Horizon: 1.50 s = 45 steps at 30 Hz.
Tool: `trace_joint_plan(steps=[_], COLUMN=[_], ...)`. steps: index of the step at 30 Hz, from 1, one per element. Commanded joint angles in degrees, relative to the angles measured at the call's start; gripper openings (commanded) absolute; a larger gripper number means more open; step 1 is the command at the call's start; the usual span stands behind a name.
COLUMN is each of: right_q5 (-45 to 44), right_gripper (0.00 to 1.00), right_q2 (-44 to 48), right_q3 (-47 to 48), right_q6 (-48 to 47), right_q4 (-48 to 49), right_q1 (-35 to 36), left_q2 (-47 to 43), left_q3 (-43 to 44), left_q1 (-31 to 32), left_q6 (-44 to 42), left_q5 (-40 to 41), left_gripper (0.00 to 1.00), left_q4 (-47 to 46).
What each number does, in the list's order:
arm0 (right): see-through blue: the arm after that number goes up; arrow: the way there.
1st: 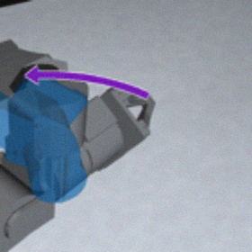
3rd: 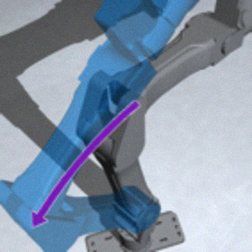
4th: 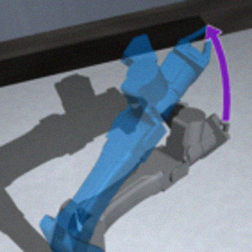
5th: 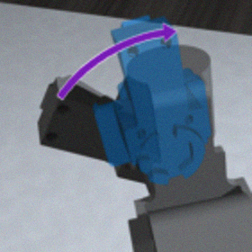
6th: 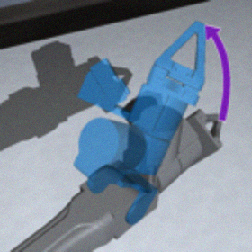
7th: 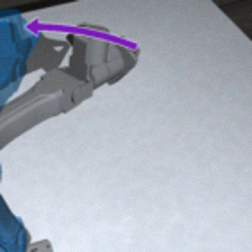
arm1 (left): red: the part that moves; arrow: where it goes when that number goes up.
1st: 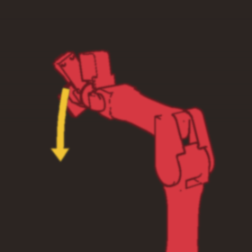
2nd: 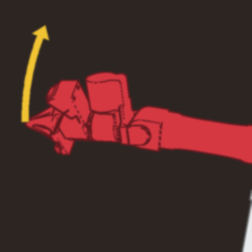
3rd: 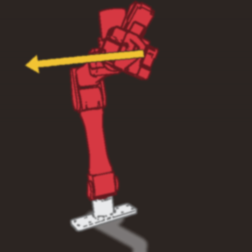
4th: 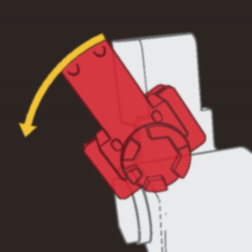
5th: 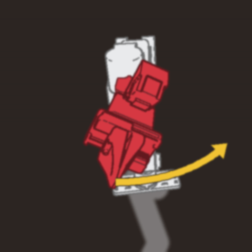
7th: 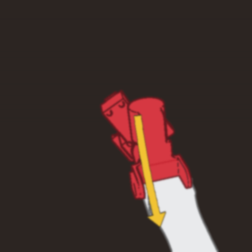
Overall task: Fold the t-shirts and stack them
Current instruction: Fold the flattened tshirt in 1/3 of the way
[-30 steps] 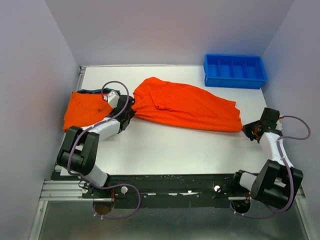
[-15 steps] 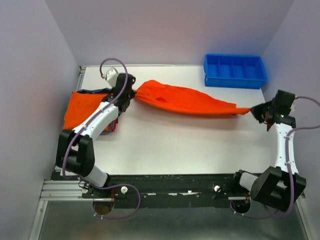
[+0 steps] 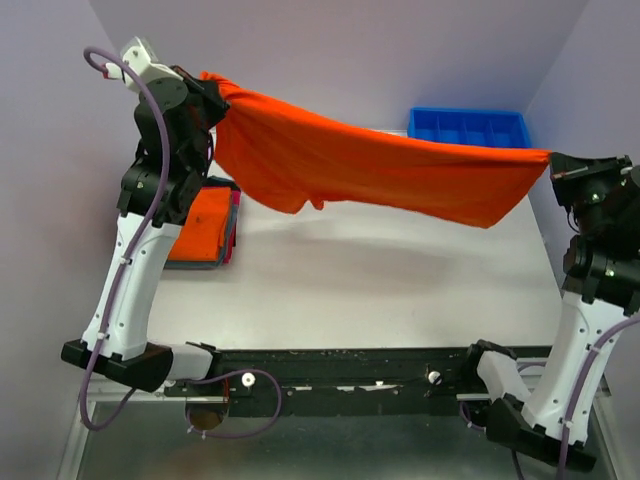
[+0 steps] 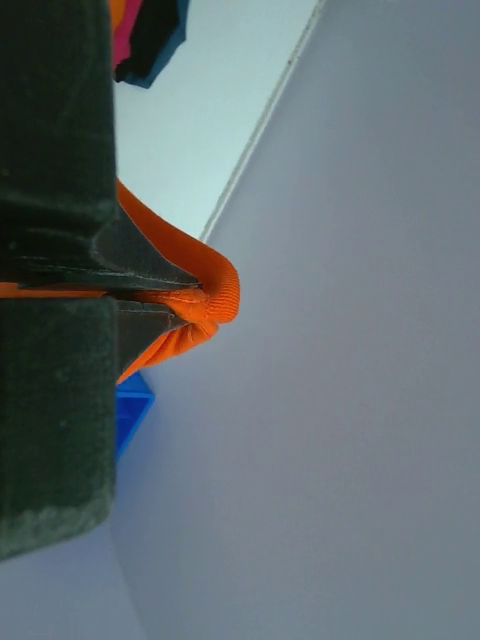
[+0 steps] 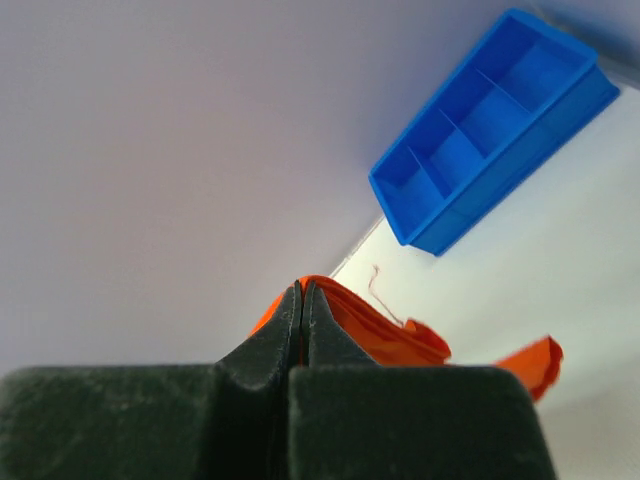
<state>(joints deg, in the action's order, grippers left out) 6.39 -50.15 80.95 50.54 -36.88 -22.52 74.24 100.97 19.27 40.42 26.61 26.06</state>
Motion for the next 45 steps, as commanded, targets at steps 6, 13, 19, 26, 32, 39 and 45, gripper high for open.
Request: trace_joint_plan(steps=[6,13,19,26,32,39,45], right_q5=[12.67,16.46,17.07,17.6,13.13,6.27,1.61], right_gripper=[0.01,0.01,0.01,0.01,0.01,0.01,0.01], right_q2=[-24.62,-39.84,-43.45,-41.52,-36.61,-31.42,-24.22], right_q3=[7.62,24.76,25.5,6.01,-15.0,-33.2,-43.76], right_q6=[2.98,2.98,3.33,1.76,0.87,-0.71,-2.73], right_q4=[3.05,0.5,1.11,7.44,11.21,12.89,12.54], right_q1=[-0.42,-0.42,-0.42,-0.5,-1.12,-1.47,-2.17], left_q2=[24.17,38.87,34.23,25.19,12.53,3.91,-7.68], left_q3=[20.47,43.07,30.28,-3.68,-35.09,-56.21,-67.99], left_q1=[-2.65,-5.46,-6.17,-6.35,-6.26,-4.15,-1.6], left_q6=[-2.1,-1.84,-0.61,2.02,6.32,8.53,8.88], left_q5=[-2.08,-5.94,-8.59,-11.58,-12.1,-14.48,-14.39], left_gripper=[0.0,0.0,0.0,0.0,0.0,0.0,0.0], left_q4=[10.58,15.07,6.91,-4.59,-14.53,-20.88,-18.78])
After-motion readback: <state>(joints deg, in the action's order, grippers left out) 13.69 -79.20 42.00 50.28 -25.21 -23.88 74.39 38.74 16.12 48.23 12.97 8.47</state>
